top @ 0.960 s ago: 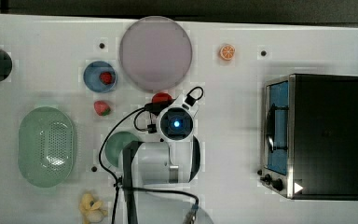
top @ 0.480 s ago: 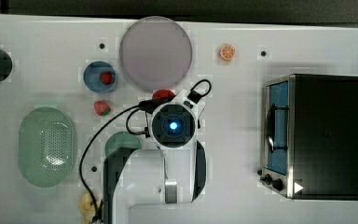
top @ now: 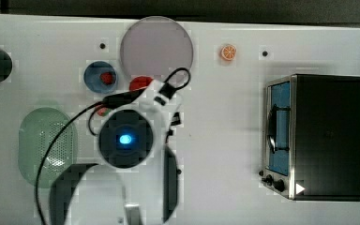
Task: Pick Ketchup from the table and place it in strainer.
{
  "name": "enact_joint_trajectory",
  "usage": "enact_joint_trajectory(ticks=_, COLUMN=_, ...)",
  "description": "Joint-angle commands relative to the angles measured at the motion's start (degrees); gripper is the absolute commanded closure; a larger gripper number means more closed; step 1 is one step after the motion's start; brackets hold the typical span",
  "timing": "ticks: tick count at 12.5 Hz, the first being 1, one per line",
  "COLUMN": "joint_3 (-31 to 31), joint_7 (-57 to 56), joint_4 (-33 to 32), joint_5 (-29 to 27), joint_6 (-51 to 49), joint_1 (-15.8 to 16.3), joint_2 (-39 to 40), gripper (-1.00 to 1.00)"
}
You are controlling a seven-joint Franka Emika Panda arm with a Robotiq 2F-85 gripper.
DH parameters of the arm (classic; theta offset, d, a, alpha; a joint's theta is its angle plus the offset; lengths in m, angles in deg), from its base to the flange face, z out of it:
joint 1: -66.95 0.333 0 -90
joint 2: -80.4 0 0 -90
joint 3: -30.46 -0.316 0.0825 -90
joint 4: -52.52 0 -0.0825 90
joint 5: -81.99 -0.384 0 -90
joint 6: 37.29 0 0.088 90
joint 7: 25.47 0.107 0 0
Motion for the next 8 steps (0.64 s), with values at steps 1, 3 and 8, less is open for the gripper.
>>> enact_joint_trajectory(ticks=1, joint_3=-7.4, joint_7=15.6, joint_4=-0.1, joint_5=-1.5, joint_6=-1.2, joint_1=2.7, joint_2=2.2, gripper=-0.09)
enact_joint_trajectory(ticks=3, joint_3=-11.9, joint_7=23.7, joint_4=0.0, joint_5=-2.1, joint_6=0.0, joint_1=3.2, joint_2=3.2, gripper=-0.09)
enact_joint_trajectory(ticks=8, joint_3=-21.1, joint_7=38.0, joint_4=0.7, joint_5=-2.1, joint_6=10.5, joint_1=3.6, joint_2=10.0, gripper=-0.09)
